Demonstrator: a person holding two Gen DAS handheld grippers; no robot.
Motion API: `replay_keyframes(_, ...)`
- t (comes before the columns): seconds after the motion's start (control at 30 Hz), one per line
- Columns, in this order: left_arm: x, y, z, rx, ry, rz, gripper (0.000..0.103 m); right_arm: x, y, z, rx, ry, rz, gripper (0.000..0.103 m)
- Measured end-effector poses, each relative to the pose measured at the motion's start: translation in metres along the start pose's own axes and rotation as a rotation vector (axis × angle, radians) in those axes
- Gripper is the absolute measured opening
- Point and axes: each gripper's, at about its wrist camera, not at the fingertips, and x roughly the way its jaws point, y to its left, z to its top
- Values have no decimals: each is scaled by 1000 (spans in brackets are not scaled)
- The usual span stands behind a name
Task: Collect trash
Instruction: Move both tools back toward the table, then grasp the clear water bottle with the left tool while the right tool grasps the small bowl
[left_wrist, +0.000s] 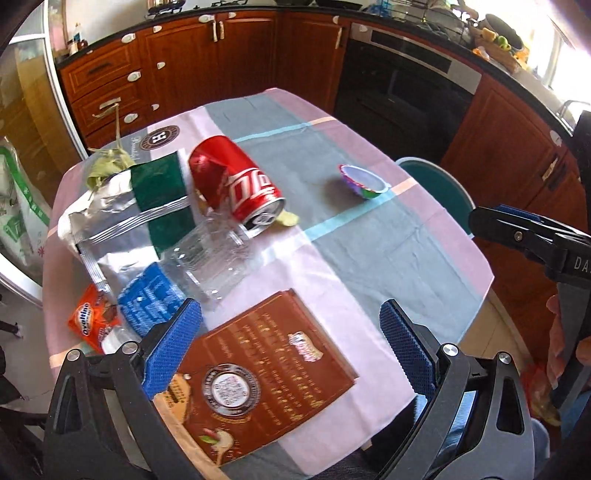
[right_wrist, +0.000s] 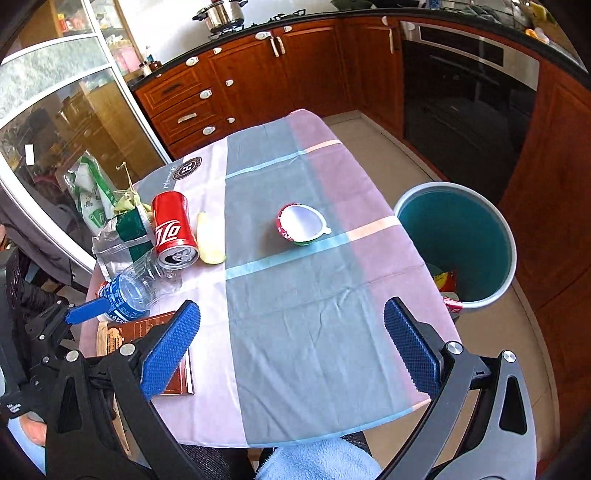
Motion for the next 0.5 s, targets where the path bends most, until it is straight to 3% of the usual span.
replay_keyframes(0.2, 16, 53, 1, 28, 23, 91, 97, 20, 8, -1, -8, 51, -14, 96)
replay_keyframes(0.33, 26, 73, 4, 28, 45, 71, 97, 35, 10, 0, -2, 81, -21, 96)
replay_keyframes(0.5, 37, 72, 5, 96, 60, 52, 97, 49, 16, 3, -13, 105, -22, 96)
